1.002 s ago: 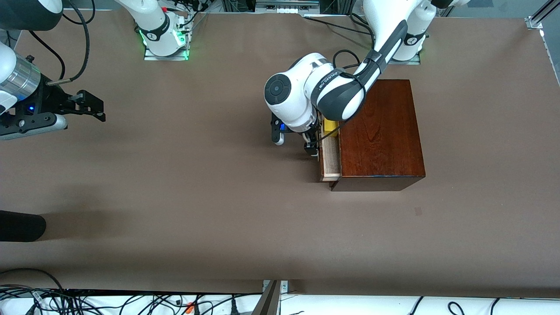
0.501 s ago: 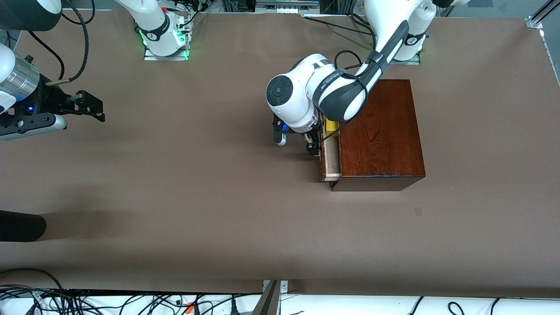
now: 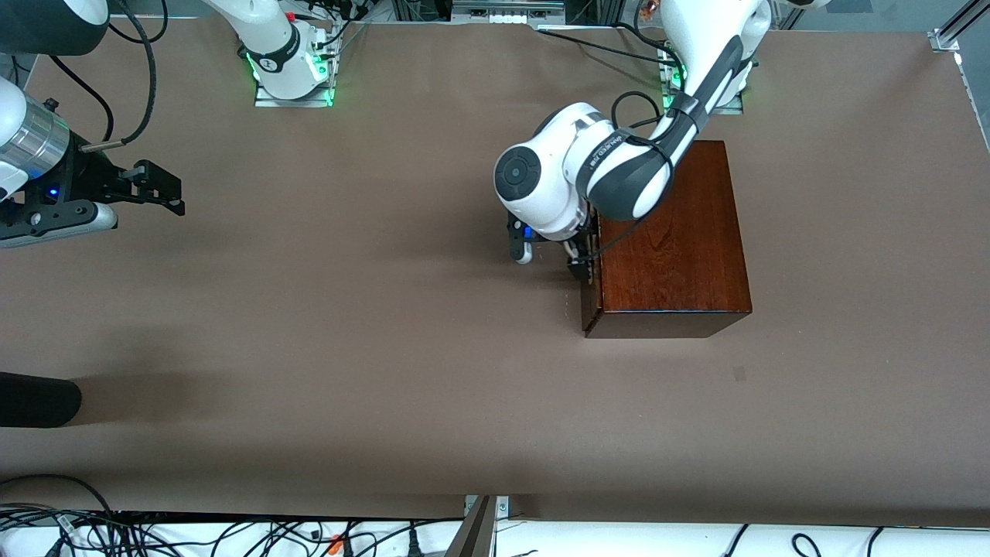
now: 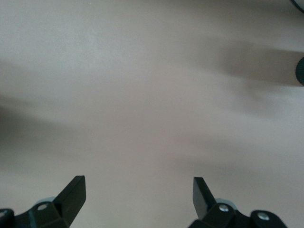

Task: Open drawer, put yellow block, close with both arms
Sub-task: 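Push the drawer shut into the box with the left gripper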

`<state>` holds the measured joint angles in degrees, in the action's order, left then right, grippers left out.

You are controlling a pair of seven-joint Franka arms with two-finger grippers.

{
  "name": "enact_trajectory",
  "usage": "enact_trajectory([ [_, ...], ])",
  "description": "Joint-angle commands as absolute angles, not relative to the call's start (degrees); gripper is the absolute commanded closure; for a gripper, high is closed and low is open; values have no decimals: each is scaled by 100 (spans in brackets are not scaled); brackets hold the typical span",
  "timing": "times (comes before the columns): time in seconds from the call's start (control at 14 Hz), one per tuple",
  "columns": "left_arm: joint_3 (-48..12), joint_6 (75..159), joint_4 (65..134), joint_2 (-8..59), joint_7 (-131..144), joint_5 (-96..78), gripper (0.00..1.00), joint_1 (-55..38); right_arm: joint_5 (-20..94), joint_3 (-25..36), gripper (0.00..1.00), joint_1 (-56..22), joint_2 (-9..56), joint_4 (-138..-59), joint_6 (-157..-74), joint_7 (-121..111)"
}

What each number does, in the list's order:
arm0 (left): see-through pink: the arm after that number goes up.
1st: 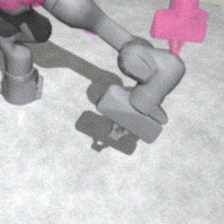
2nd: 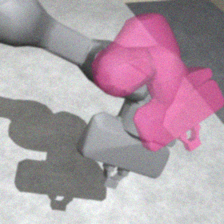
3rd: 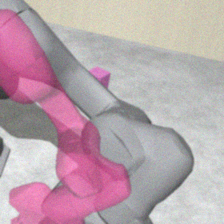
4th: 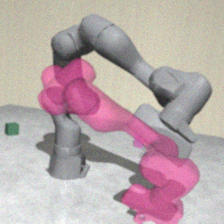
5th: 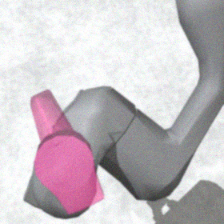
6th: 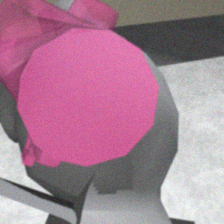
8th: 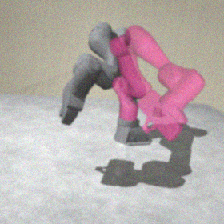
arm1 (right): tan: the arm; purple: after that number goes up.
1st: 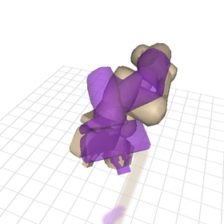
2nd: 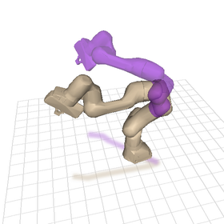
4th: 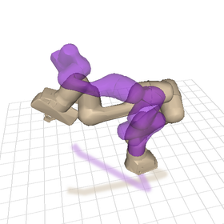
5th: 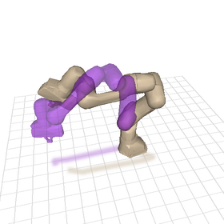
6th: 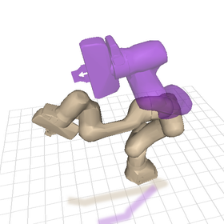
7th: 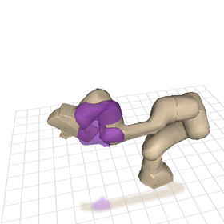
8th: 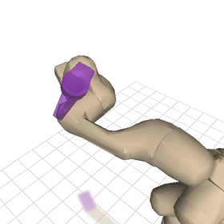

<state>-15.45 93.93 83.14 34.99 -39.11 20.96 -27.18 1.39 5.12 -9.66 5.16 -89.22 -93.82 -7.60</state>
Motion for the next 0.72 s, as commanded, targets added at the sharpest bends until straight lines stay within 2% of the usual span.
enact_trajectory([
  [0.0, -1529, 9158, 8692, 3217, -4008, 2241, 0, -2514, 149, 475, 0, -896, 562, -8807, -9352, -773],
  [0.36, -1678, 9817, 8552, 3287, -2931, 2145, 0, -2855, 149, 475, 0, -896, 562, -8807, -9352, -773],
  [0.64, -1740, 9817, 8034, 3130, -805, 1979, 0, -3357, 149, 475, 0, -896, 562, -8807, -9352, -773],
])
